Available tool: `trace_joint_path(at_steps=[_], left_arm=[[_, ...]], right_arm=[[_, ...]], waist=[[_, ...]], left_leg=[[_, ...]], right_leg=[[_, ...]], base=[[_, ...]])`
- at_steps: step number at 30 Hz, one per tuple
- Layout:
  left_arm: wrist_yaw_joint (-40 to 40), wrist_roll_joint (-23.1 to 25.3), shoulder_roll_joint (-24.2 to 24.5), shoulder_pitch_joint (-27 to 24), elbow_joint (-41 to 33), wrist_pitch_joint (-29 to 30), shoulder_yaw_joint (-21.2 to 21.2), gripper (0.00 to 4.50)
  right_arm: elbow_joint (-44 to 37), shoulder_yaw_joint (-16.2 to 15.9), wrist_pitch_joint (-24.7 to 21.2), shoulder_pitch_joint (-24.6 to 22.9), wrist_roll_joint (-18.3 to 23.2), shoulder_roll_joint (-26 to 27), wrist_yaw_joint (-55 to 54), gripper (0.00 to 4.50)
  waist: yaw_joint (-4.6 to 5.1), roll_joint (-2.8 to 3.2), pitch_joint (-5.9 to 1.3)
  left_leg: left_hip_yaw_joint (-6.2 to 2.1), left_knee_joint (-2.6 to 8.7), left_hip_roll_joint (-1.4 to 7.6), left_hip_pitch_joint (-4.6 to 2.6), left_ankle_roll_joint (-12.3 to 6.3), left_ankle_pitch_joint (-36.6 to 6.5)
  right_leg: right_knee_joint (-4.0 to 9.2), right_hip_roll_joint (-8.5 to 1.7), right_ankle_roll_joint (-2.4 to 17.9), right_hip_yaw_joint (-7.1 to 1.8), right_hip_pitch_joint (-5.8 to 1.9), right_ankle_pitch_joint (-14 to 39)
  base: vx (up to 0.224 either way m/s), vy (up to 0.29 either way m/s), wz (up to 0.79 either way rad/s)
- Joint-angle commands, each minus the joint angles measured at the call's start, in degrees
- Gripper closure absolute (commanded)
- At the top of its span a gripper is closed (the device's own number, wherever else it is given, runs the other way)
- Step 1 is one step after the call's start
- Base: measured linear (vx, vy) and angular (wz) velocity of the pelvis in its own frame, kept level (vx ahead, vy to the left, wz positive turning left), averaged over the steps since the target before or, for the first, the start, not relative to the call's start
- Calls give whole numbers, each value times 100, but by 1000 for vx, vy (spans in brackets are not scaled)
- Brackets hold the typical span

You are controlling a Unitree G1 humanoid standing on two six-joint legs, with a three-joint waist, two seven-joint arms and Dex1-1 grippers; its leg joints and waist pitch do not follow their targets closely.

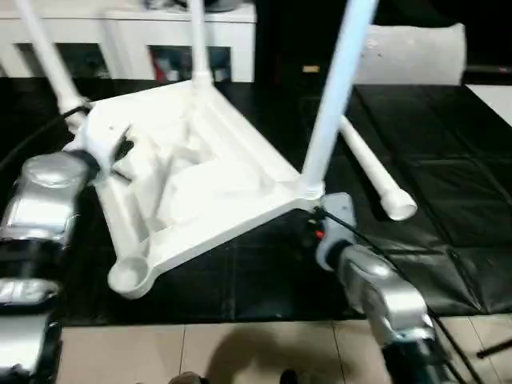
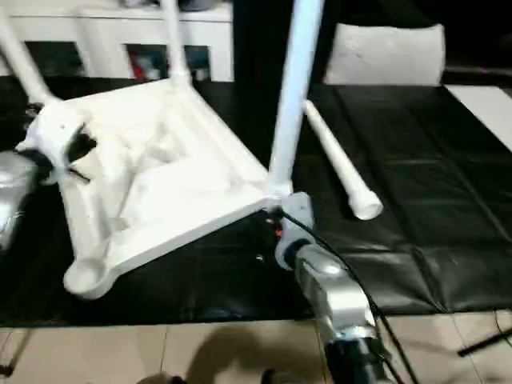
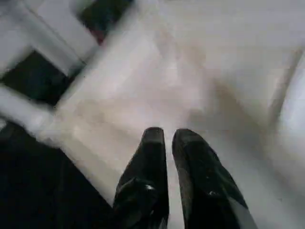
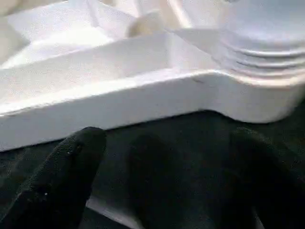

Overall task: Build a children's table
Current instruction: Rotate leg to tighten, then rotate table base

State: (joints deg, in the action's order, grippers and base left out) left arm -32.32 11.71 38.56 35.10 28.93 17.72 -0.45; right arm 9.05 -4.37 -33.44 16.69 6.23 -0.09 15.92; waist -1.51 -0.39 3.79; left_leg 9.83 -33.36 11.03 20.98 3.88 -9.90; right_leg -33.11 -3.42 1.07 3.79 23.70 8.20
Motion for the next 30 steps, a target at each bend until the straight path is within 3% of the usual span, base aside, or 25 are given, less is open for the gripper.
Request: trace_joint_path(at_steps=[1, 5, 12, 17, 20, 21, 22, 23, 25, 27, 30], left_arm=[[-126, 254, 138, -144, 113, 80, -227, 433], [-272, 210, 81, -372, 48, 242, -337, 443], [-1008, 119, 222, -680, -516, 801, -695, 443], [-2232, -580, 286, -1037, -1453, 1332, -936, 443], [-2805, -863, 405, -1204, -1921, 1330, -1120, 443], [-3348, -1207, 493, -1369, -2405, 1499, -1290, 443], [-3359, -1215, 494, -1372, -2414, 1502, -1293, 443], [-3749, -1533, 501, -1485, -2780, 1550, -1381, 443], [-3925, -1854, 387, -1533, -3116, 1798, -1380, 443], [-3941, -1984, 318, -1533, -3246, 1993, -1364, 443], [-3944, -2081, 28, -1408, -3324, 1994, -1427, 443]], right_arm=[[253, 32, -148, 104, -89, 4, -138, 0], [628, -31, -163, 384, -145, 15, -227, 0], [1320, 10, 42, 828, -92, 111, -158, 0], [1711, 23, 282, 1121, -113, 176, -140, 0], [1887, 32, 388, 1266, -123, 182, -121, 0], [2066, 38, 489, 1401, -142, 185, -109, 0], [2069, 38, 491, 1403, -143, 185, -109, 0], [2179, 36, 563, 1482, -155, 180, -95, 0], [2272, 31, 627, 1541, -165, 163, -73, 0], [2303, 29, 650, 1563, -169, 154, -62, 0], [2415, 42, 729, 1623, -193, 107, -28, 0]], waist=[[17, 139, -398], [-32, 192, -396], [7, 180, -373], [50, 156, -355], [64, 158, -346], [78, 161, -341], [74, 164, -342], [104, 164, -325], [132, 159, -337], [165, 151, -361], [211, 123, -372]], left_leg=[[-98, 431, 177, -121, 261, -1809], [-85, 421, 178, -167, 352, -1952], [-115, 420, 160, -166, 366, -2288], [-134, 424, 165, -186, 358, -2461], [-145, 430, 170, -192, 326, -2504], [-136, 426, 171, -205, 336, -2568], [-136, 414, 172, -231, 351, -2609], [-157, 438, 166, -186, 360, -2654], [-142, 428, 168, -212, 375, -2708], [-121, 421, 150, -159, 352, -2442], [-94, 395, 126, -127, 279, -2253]], right_leg=[[358, -396, 851, -277, -233, 2092], [369, -398, 902, -291, -201, 2010], [412, -423, 886, -274, -215, 2374], [435, -438, 857, -266, -204, 2742], [448, -440, 834, -259, -193, 2891], [454, -425, 834, -257, -169, 2923], [458, -425, 848, -259, -149, 2923], [441, -417, 845, -244, -191, 2932], [440, -402, 855, -250, -166, 2846], [383, -394, 981, -264, -220, 2481], [388, -399, 1007, -268, -252, 2424]], base=[[0, 0, 0], [0, 0, 0], [0, 0, 0], [0, 0, 0], [0, 0, 0], [0, 0, 0], [0, 0, 0], [0, 0, 0], [0, 0, 0], [0, 0, 0], [0, 0, 0]])
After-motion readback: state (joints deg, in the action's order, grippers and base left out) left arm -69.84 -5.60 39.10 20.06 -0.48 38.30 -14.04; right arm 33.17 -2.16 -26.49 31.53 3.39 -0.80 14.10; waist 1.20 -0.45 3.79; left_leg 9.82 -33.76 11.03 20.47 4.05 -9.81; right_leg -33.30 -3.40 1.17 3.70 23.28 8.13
